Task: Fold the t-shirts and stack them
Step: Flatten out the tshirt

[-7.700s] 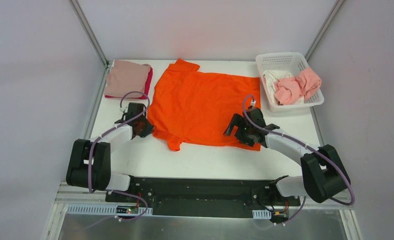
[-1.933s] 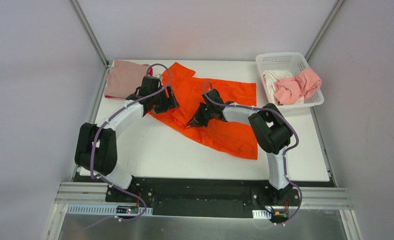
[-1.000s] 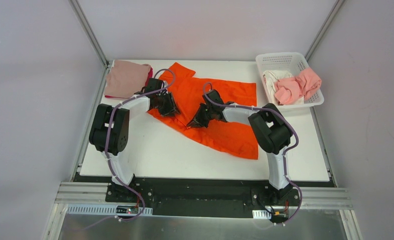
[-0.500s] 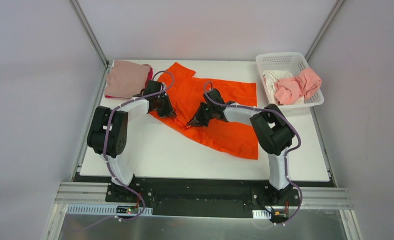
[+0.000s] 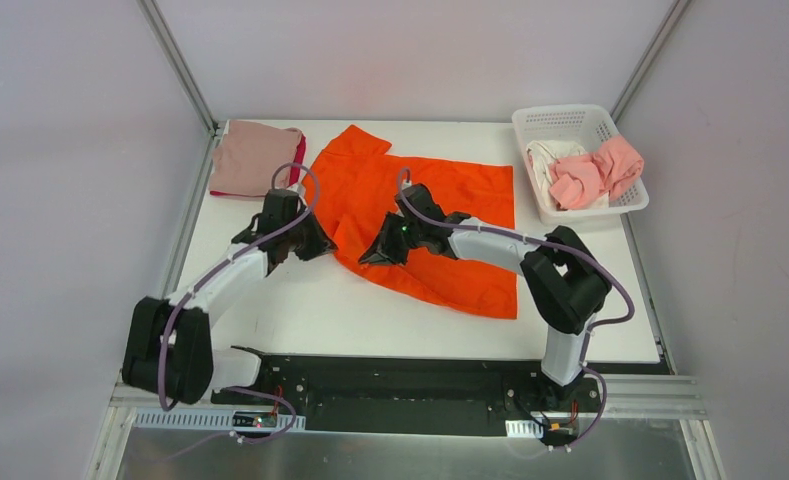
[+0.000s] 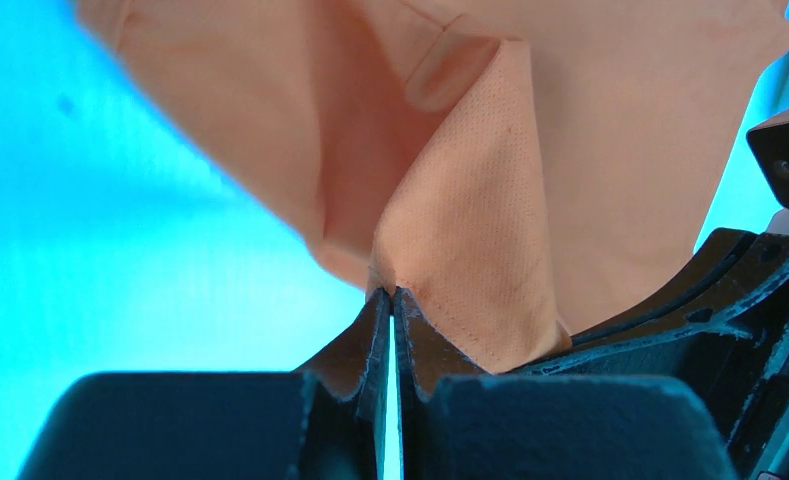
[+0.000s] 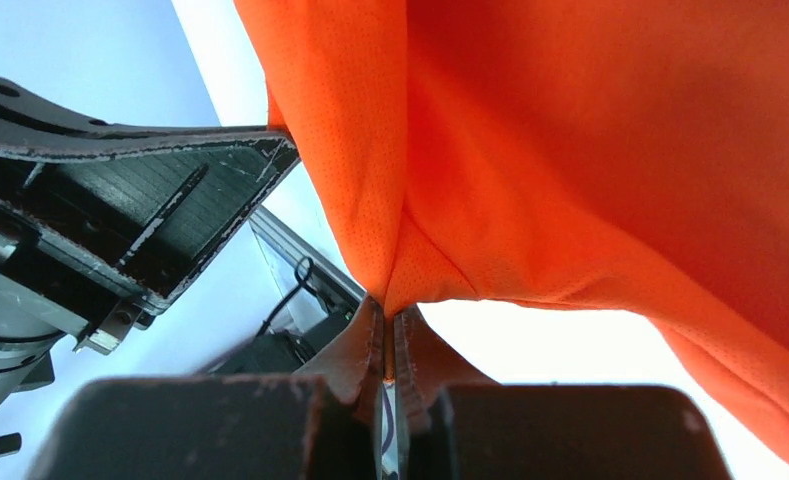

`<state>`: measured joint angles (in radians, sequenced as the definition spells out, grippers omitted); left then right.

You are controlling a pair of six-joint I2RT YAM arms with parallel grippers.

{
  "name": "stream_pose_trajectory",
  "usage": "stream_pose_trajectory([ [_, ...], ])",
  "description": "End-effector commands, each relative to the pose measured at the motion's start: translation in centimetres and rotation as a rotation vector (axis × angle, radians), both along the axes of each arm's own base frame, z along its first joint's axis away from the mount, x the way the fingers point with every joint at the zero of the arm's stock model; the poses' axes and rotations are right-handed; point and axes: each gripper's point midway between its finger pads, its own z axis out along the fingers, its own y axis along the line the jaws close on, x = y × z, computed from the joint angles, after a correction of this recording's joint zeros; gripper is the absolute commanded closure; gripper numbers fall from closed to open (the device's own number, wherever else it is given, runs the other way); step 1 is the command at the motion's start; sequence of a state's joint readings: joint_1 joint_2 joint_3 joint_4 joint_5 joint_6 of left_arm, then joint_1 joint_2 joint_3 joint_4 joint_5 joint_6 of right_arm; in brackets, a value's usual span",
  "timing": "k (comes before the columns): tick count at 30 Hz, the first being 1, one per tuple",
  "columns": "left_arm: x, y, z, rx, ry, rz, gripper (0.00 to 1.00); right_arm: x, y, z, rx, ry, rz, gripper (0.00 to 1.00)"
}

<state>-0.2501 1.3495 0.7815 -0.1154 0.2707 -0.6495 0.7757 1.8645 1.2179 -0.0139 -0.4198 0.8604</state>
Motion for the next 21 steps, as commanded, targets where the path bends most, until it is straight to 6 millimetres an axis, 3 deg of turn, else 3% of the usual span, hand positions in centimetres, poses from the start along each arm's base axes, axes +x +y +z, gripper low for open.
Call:
stream_pose_trajectory([
  [1, -3.6, 1.5, 0.9, -0.006, -0.018, 0.088, 1.00, -3.0, 0.4, 1.5, 0.001, 0.004, 0.041, 0.98],
  [5, -6.7, 2.5, 0.9, -0.006, -0.002, 0.119, 1.00, -6.0, 1.1, 0.9, -0.022, 0.006, 0.098, 0.97],
  [9, -10.3, 4.3, -1.1, 0.011, 0.079, 0.214, 1.00, -8.7, 1.7, -0.5, -0.058, 0.017, 0.135, 0.95],
  [13, -14.0, 6.7, -2.7, 0.064, 0.142, 0.324, 1.00, -10.1, 1.7, -2.2, -0.088, 0.044, 0.133, 0.91],
  [19, -17.7, 6.5, -4.7, -0.015, 0.282, 0.405, 1.00, -11.9, 2.0, -3.3, -0.099, 0.055, 0.158, 0.85],
  [21, -18.2, 6.3, -4.2, -0.034, 0.290, 0.405, 1.00, -12.6, 2.1, -3.4, -0.101, 0.057, 0.184, 0.73],
])
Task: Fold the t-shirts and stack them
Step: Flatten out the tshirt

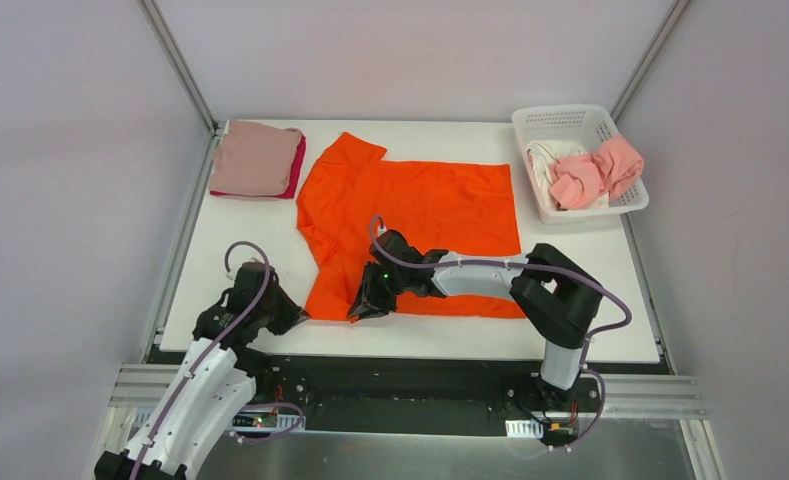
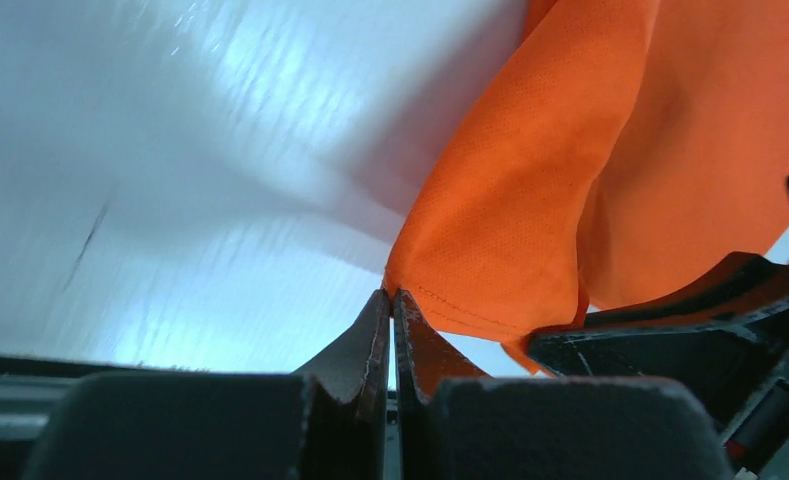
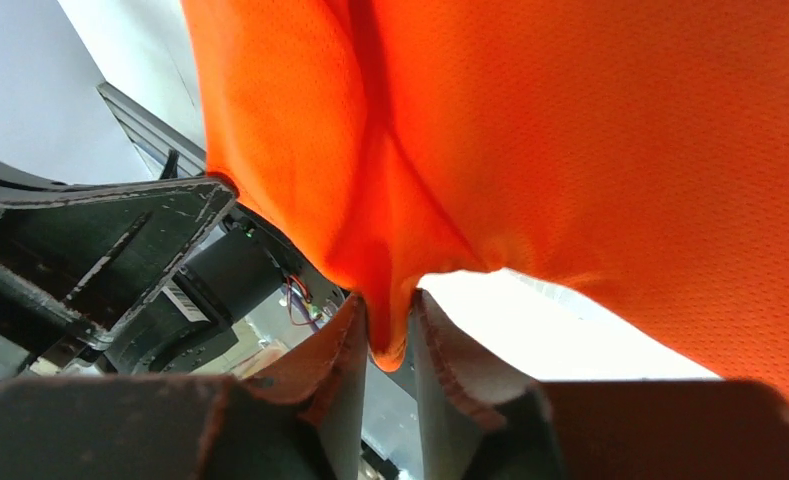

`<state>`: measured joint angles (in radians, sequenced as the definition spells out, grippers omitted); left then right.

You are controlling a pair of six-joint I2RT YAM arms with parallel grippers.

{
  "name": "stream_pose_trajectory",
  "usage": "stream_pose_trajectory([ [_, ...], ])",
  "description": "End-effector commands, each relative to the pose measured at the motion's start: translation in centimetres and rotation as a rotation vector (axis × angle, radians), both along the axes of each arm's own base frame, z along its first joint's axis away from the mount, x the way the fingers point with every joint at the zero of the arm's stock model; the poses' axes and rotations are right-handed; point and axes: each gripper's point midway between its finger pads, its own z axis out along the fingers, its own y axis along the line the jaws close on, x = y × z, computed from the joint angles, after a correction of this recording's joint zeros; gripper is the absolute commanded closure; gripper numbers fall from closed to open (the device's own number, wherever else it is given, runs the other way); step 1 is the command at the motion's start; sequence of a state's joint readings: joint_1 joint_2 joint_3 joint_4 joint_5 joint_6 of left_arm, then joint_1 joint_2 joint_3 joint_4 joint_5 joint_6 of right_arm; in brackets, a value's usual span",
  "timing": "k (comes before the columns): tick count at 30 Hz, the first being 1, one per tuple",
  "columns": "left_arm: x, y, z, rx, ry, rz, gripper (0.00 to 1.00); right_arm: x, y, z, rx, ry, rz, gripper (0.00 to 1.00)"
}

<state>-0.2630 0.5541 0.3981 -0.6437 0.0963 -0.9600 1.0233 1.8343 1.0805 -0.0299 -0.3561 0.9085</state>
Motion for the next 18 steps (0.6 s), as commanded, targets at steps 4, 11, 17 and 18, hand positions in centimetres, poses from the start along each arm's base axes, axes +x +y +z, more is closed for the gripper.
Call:
stream_pose_trajectory([
  [4, -3.3, -0.8, 2.1, -0.106, 0.067, 0.022, 0.92, -2.9, -0.3, 1.6, 0.027, 0.006, 0.120, 0.52],
  [11, -6.8, 0.6, 7.1, -0.085, 0.013, 0.018, 0.57, -6.7, -5.1, 4.4, -0.024, 0.002, 0.339, 0.01],
  [17, -5.0, 0.8, 9.8, -0.096, -0.117, 0.039, 0.01, -3.7, -9.8, 6.2, -0.092, -0.165, 0.208, 0.01],
  [18, -4.2, 0.3, 10.2, -0.110, -0.139, 0.018, 0.01, -2.3, -10.8, 6.3, -0.111, -0.182, 0.154, 0.00],
])
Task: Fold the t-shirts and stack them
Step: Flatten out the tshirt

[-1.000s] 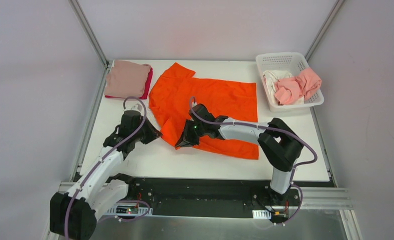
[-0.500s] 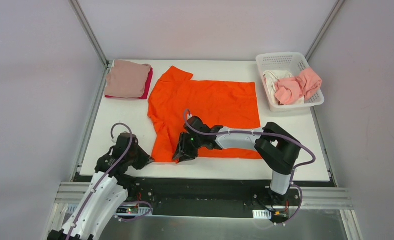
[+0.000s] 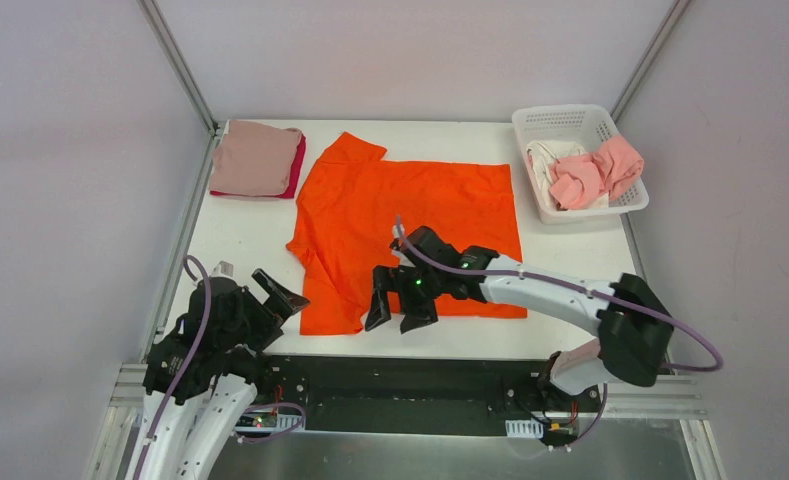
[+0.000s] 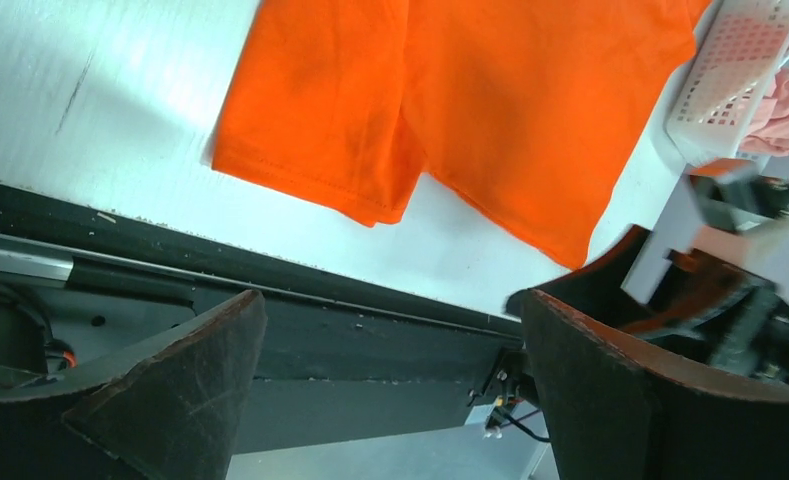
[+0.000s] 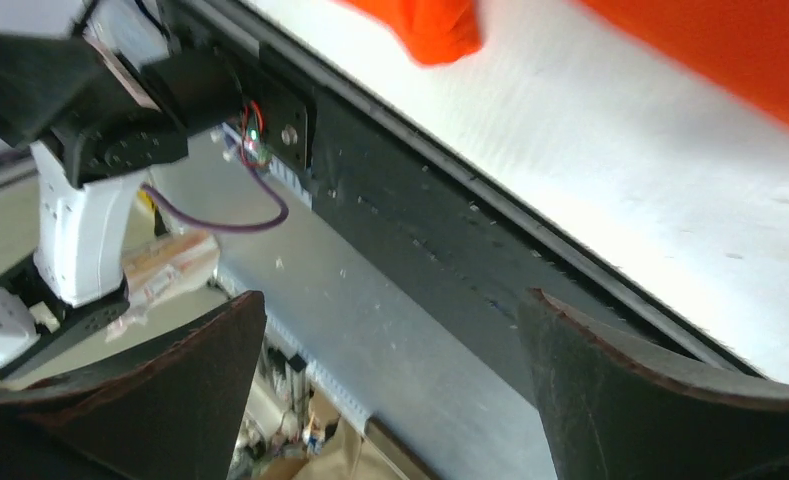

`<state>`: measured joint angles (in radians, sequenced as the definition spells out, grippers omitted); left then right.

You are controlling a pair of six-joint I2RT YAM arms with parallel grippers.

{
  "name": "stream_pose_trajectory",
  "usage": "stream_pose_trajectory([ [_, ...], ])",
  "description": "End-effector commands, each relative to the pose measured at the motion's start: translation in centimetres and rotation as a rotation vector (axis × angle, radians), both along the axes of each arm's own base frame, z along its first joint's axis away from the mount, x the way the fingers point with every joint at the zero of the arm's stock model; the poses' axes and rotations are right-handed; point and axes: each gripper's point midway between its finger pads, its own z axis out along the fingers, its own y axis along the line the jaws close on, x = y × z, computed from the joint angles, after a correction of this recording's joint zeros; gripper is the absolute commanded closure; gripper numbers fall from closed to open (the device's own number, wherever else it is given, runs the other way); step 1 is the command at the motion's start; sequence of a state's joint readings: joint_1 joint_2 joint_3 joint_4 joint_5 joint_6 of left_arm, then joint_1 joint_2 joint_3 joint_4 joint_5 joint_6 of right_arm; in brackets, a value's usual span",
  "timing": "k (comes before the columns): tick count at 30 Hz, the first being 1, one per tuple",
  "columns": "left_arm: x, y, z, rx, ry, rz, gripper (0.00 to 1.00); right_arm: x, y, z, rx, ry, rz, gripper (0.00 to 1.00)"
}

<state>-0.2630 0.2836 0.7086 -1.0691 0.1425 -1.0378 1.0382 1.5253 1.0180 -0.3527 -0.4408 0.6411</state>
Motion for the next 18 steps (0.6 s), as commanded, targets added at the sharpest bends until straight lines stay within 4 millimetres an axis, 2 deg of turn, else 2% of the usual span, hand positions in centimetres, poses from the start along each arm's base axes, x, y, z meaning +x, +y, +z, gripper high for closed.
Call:
stream_pose_trajectory([
  [1, 2.0, -1.1, 1.1, -0.005, -0.033, -0.045, 0.01, 4.9, -5.4, 0.5, -0.100, -0.144, -0.175, 0.00],
  [4, 5.8, -3.2, 2.3, -0.037, -0.080, -0.122, 0.01, 10.6, -9.5, 0.1, -0.201, -0.290, -0.354, 0.01],
  [7, 10.9, -5.2, 3.5, -0.027, -0.143, -0.193, 0.01, 16.5, -14.3, -0.3, -0.347, -0.422, -0.531, 0.01],
  [8, 12.4, -5.9, 3.1, -0.020, -0.132, -0.216, 0.01, 17.9, -15.6, -0.7, -0.389, -0.437, -0.579, 0.00],
  [11, 17.6, -7.8, 3.2, 0.042, -0.132, -0.310, 0.01, 22.3, -17.9, -1.3, -0.430, -0.449, -0.683, 0.01],
  [13, 21.3, -7.8, 1.6, 0.132, -0.101, -0.324, 0.01, 24.7, -18.8, -2.0, -0.441, -0.444, -0.723, 0.01],
  [14, 23.4, -7.4, -0.7, 0.194, -0.047, -0.309, 0.01, 26.1, -19.6, -2.3, -0.461, -0.459, -0.746, 0.01],
  [18, 30.1, -6.7, -4.4, 0.348, 0.007, -0.325, 0.01, 30.9, -21.3, -3.8, -0.527, -0.481, -0.755, 0.01],
])
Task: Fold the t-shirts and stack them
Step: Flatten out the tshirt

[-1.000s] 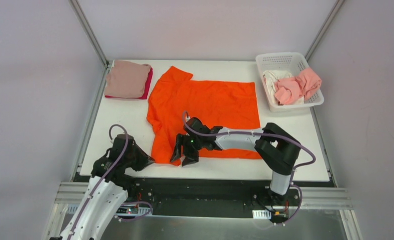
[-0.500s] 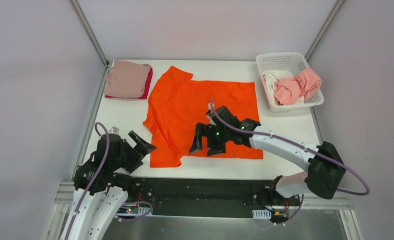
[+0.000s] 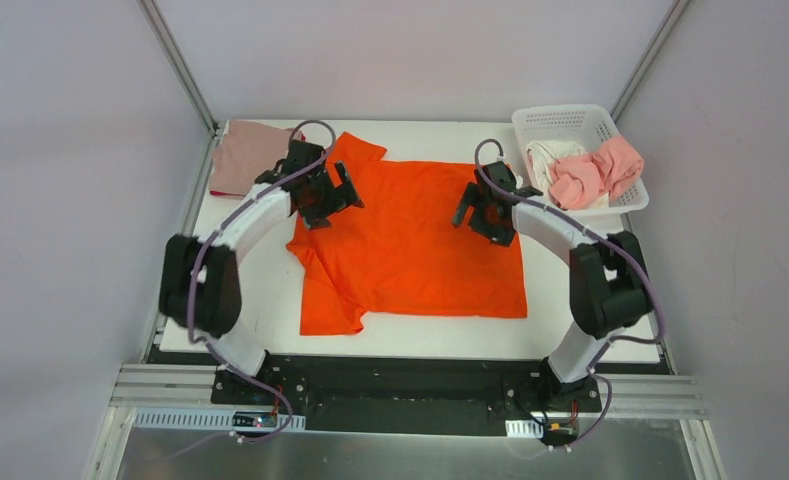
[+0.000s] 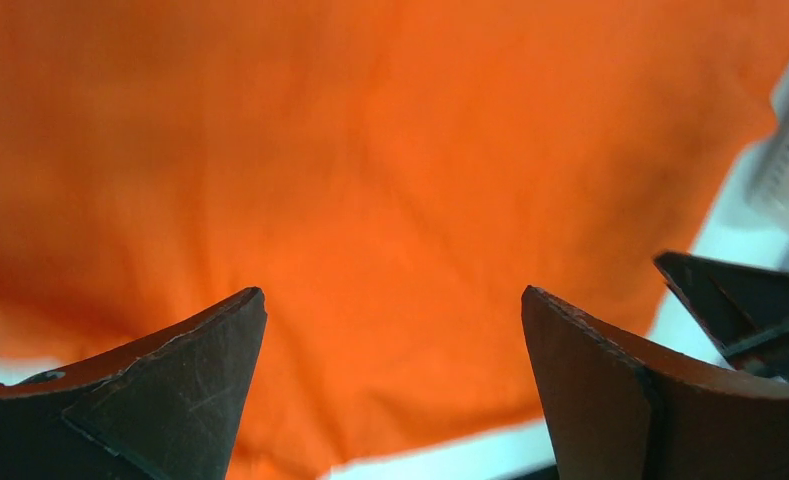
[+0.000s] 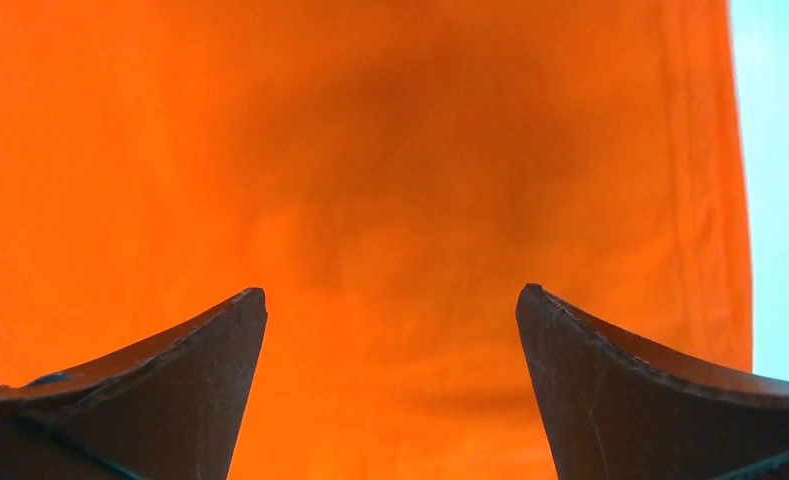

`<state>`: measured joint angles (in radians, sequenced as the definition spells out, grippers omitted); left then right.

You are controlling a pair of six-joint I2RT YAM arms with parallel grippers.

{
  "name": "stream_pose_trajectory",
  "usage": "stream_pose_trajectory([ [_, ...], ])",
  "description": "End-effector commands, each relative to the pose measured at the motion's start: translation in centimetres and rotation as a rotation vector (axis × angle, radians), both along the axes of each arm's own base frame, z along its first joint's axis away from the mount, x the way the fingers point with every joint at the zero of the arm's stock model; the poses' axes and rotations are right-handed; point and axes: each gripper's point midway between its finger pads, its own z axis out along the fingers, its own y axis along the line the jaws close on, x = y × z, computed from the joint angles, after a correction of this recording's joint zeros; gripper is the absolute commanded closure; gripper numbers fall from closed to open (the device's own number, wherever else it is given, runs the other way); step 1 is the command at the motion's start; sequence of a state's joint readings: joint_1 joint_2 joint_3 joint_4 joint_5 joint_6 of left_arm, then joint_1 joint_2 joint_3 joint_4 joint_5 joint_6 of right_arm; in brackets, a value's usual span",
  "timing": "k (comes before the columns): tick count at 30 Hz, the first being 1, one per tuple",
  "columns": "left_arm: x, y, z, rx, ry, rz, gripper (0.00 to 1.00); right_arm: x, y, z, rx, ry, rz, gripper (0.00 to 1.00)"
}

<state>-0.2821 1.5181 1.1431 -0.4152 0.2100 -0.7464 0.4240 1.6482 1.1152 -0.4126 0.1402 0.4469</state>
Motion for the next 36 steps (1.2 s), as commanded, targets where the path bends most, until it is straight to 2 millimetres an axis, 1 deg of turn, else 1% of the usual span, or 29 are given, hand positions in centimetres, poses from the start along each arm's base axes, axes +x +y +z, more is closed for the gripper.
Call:
stream_pose_trajectory([
  [1, 7.2, 0.9, -3.1, 0.172, -0.054, -0.069, 0.01, 6.2, -1.6, -0.1, -0.085, -0.070, -0.005, 0.01],
  [3, 9.3, 1.1, -4.8, 0.154, -0.012, -0.070, 0.01, 7.4, -1.8, -1.1, -0.096, -0.050, 0.013, 0.01],
  [6, 11.5, 1.9, -6.9, 0.152, 0.018, -0.049, 0.01, 9.0, -2.6, -2.3, -0.109, -0.021, -0.005, 0.01],
  [8, 12.8, 2.0, -8.3, 0.156, 0.032, -0.050, 0.01, 9.4, -2.9, -3.5, -0.087, 0.013, -0.022, 0.01],
  [9, 13.3, 2.0, -8.6, 0.151, 0.034, -0.054, 0.01, 9.5, -2.8, -4.2, -0.069, 0.036, -0.019, 0.01],
  [11, 14.2, 2.2, -9.4, 0.145, 0.042, -0.048, 0.01, 9.9, -3.0, -5.0, -0.056, 0.058, -0.026, 0.01],
  [14, 15.9, 2.6, -9.9, 0.139, 0.034, -0.036, 0.01, 10.6, -3.5, -5.6, -0.063, 0.081, -0.034, 0.00],
  [16, 17.2, 2.6, -9.9, 0.122, 0.017, -0.041, 0.01, 11.5, -3.8, -5.2, -0.066, 0.074, -0.044, 0.01],
  [17, 17.4, 2.6, -10.5, 0.114, 0.026, -0.046, 0.01, 11.8, -3.9, -5.1, -0.064, 0.070, -0.044, 0.01],
  [18, 18.2, 2.5, -10.3, 0.103, 0.011, -0.054, 0.01, 12.1, -3.8, -5.1, -0.059, 0.067, -0.039, 0.01],
  [20, 19.2, 2.0, -10.5, 0.077, -0.002, -0.079, 0.01, 12.3, -3.4, -5.0, -0.041, 0.068, -0.026, 0.01],
  [21, 19.6, 1.7, -10.8, 0.064, -0.005, -0.098, 0.01, 12.3, -3.1, -5.0, -0.026, 0.072, -0.019, 0.01],
  [24, 20.6, 0.6, -10.5, 0.024, -0.034, -0.154, 0.01, 12.1, -2.7, -4.7, 0.002, 0.072, -0.022, 0.01],
  [25, 20.8, 0.4, -10.2, 0.018, -0.045, -0.163, 0.01, 12.1, -2.8, -4.6, -0.002, 0.065, -0.024, 0.01],
  [27, 21.0, 0.3, -9.5, 0.017, -0.062, -0.175, 0.01, 12.5, -2.9, -3.7, -0.014, 0.045, -0.024, 0.00],
  [29, 21.0, 0.4, -8.0, 0.023, -0.092, -0.179, 0.01, 12.9, -3.0, -2.1, -0.017, 0.026, -0.022, 0.00],
  [31, 20.9, 0.4, -5.2, 0.026, -0.135, -0.183, 0.01, 13.4, -2.3, 0.5, 0.006, -0.013, -0.005, 0.01],
  [33, 20.2, 0.4, -1.6, 0.023, -0.188, -0.191, 0.01, 13.2, -1.7, 3.2, 0.008, -0.060, 0.012, 0.00],
  [35, 18.7, 0.6, 1.7, 0.030, -0.230, -0.191, 0.01, 12.2, -1.5, 5.7, -0.009, -0.095, 0.017, 0.01],
  [36, 17.5, 0.8, 3.3, 0.037, -0.247, -0.188, 0.01, 11.3, -1.5, 6.7, -0.015, -0.107, 0.013, 0.01],
])
